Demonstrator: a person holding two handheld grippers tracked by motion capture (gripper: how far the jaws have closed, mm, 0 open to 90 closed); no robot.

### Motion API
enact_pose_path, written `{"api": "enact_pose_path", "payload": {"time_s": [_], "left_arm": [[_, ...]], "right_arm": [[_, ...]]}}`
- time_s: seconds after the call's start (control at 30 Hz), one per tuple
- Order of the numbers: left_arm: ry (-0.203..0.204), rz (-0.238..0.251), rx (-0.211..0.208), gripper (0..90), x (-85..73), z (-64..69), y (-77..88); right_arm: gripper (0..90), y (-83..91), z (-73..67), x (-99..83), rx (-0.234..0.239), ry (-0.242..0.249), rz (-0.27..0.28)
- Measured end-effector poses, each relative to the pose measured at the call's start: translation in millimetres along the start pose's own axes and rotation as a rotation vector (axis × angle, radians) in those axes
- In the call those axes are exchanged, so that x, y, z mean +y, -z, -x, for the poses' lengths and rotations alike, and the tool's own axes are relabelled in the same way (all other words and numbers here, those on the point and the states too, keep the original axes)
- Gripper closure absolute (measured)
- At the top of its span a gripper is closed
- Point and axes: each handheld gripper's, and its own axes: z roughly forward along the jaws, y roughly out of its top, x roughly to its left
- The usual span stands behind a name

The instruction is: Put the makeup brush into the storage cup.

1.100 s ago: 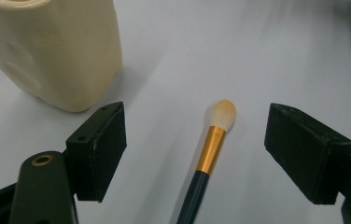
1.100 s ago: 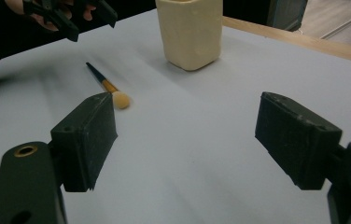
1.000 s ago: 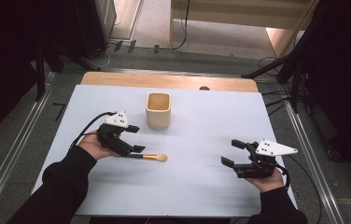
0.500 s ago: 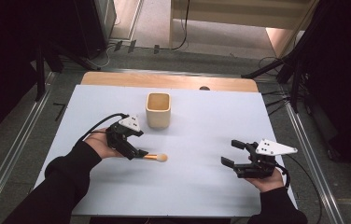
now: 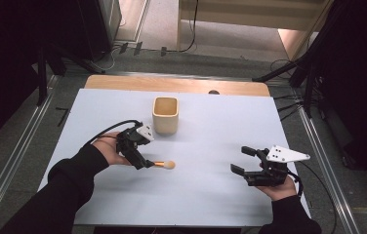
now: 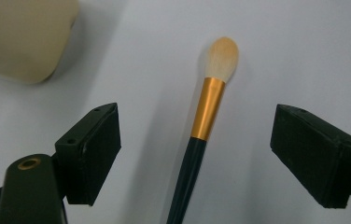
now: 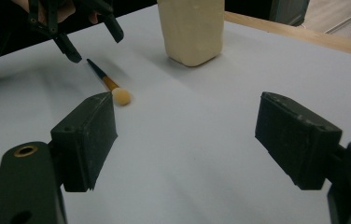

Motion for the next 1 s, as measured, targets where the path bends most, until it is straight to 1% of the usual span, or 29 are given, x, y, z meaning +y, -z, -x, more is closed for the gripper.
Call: {"api": "enact_pose_path", "payload": {"time_s": [0.03, 0.07, 0.13, 0.17, 0.2, 0.33, 0.4, 0.5, 0.57, 0.6, 0.63, 0.67, 0.7, 0.73, 0.87, 0.93, 1.0], "left_arm": [[0.001, -0.008, -0.001, 17.0, 0.7, 0.6, -1.4], [-0.019, -0.043, 0.001, 17.1, 2.9, 1.6, -3.1], [-0.021, -0.048, 0.004, 17.2, 4.0, 2.4, -4.0], [-0.023, -0.067, -0.001, 17.5, 6.2, 3.2, -4.9], [-0.023, -0.067, -0.001, 17.6, 6.2, 3.2, -4.9], [-0.051, -0.123, -0.004, 18.1, 10.0, 4.6, -8.1], [-0.064, -0.146, -0.014, 18.7, 11.9, 5.4, -9.2], [-0.109, -0.176, -0.014, 20.7, 15.4, 6.5, -9.8], [-0.110, -0.183, -0.021, 21.1, 17.2, 7.0, -10.7], [-0.116, -0.198, -0.023, 21.3, 19.0, 6.6, -12.0], [-0.116, -0.198, -0.023, 21.4, 19.0, 6.6, -12.0], [-0.122, -0.215, -0.022, 21.3, 20.1, 6.5, -13.0], [-0.125, -0.215, -0.022, 21.3, 20.3, 6.6, -14.0], [-0.132, -0.228, -0.024, 21.5, 21.6, 6.5, -15.2], [-0.141, -0.231, -0.022, 21.6, 21.5, 5.7, -17.7], [-0.140, -0.240, -0.024, 21.7, 21.6, 5.4, -19.0], [-0.137, -0.236, -0.027, 21.9, 21.4, 5.4, -20.1]], "right_arm": [[21.2, 0.0, 0.0, 0.0, 0.000, 0.000, 0.000], [21.2, -0.4, 0.0, 0.0, -0.002, 0.000, -0.001], [21.2, -0.5, 0.0, -0.1, -0.002, 0.000, -0.003], [21.2, -0.8, -0.1, 0.0, -0.001, 0.004, -0.001], [21.2, -0.8, -0.1, 0.0, -0.001, 0.004, -0.001], [21.2, -0.8, -0.4, 0.0, 0.000, 0.004, -0.004], [21.2, -0.9, -0.1, -0.1, -0.002, 0.005, -0.004], [21.2, -0.9, -0.3, 0.0, 0.000, 0.003, -0.003], [21.2, -0.9, -0.7, 0.1, 0.003, 0.003, -0.004], [21.2, -1.0, -0.8, 0.2, 0.003, 0.004, -0.006], [21.2, -1.0, -0.8, 0.2, 0.003, 0.004, -0.006], [21.2, -1.1, -0.8, 0.1, 0.002, 0.004, -0.007], [21.2, -1.1, -0.8, 0.1, 0.002, 0.004, -0.007], [21.2, -1.2, -0.6, -0.1, 0.002, 0.003, -0.006], [21.2, -0.9, -0.3, -0.2, -0.002, 0.003, -0.006], [21.2, -1.2, -0.1, -0.2, -0.004, 0.004, -0.007], [21.2, -1.2, -0.2, -0.2, -0.003, 0.002, -0.008]]}}
